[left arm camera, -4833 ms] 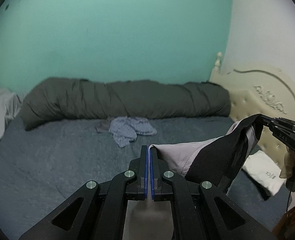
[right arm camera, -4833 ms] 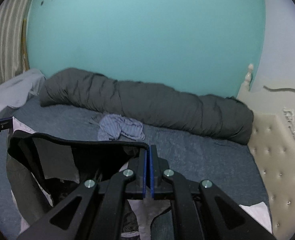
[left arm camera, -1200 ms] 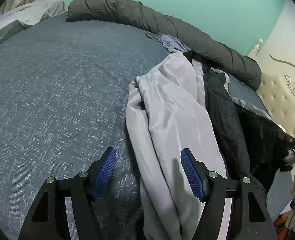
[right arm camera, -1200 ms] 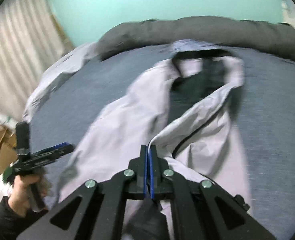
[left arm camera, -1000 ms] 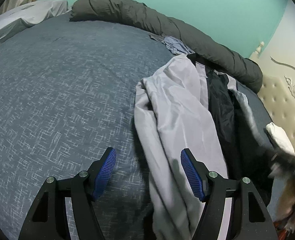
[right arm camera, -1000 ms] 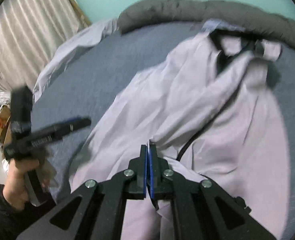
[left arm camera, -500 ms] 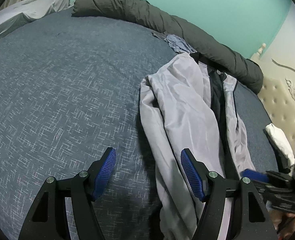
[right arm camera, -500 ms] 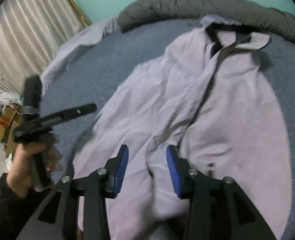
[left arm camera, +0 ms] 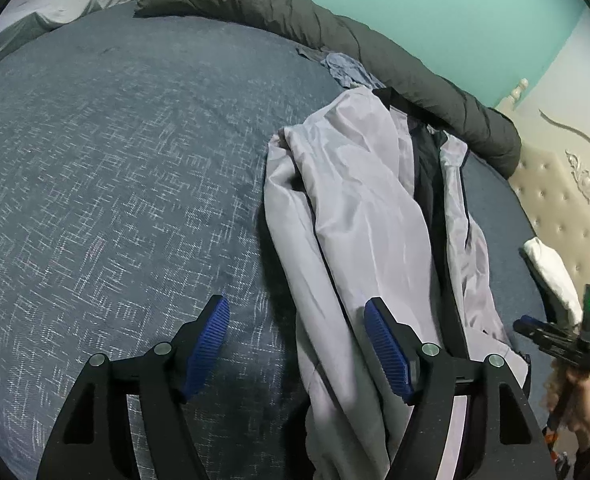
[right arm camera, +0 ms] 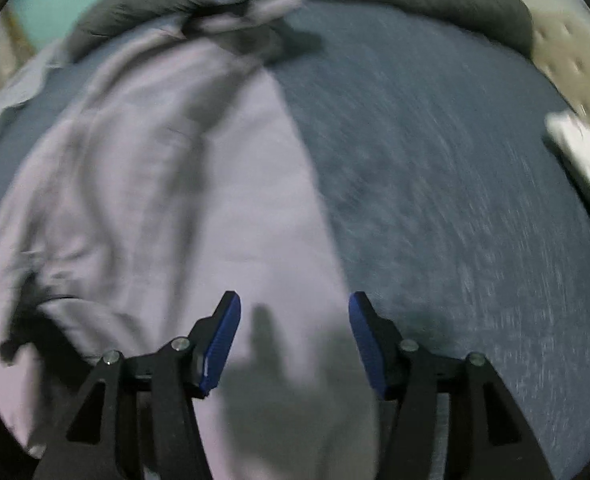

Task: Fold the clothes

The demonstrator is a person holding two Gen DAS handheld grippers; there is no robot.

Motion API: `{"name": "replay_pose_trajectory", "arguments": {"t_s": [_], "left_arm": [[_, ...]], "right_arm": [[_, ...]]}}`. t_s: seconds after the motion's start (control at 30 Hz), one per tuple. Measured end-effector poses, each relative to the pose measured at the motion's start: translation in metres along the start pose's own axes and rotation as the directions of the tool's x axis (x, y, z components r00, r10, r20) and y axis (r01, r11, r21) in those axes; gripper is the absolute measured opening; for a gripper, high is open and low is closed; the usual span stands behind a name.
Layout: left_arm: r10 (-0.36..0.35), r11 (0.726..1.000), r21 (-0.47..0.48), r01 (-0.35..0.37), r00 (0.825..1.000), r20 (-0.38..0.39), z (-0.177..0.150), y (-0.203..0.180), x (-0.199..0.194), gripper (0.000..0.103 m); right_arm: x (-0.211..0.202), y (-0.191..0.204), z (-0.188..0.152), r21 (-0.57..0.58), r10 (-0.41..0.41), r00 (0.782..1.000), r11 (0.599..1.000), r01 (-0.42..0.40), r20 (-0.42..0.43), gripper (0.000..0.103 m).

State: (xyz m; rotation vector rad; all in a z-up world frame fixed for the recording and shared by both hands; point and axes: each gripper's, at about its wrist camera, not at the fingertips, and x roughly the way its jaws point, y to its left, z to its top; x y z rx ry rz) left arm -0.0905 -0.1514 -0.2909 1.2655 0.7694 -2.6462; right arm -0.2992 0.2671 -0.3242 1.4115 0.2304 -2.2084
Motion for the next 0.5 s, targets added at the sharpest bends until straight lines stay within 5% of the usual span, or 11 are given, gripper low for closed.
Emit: {"name": "replay_pose_trajectory", "arguments": {"t_s": [0.27, 0.43, 0.5], "left_arm": [[0.013, 1.0, 0.001, -0.013, 1.0, -0.023, 0.001, 0.001, 0.008, 0.076], [0.019, 1.0, 0.011, -0.018, 0.999, -0.034, 0.003, -0.003, 0.013, 0.076], [0.018, 1.0, 0.015, -0.018, 0.999, -0.037, 0.003, -0.004, 0.013, 0.076]], "right_arm": [[0.036, -0.046, -0.012, 0.066, -0.042, 0.995, 0.997, 0.048, -0.091, 0.056], [0.035, -0.029, -0.019, -0.034, -0.052, 0.995, 0.998, 0.049, -0.084, 0.007], [0.031, -0.033, -0.018, -0.025, -0.043, 0.997, 0.999, 0.042, -0.067, 0.003]]}}
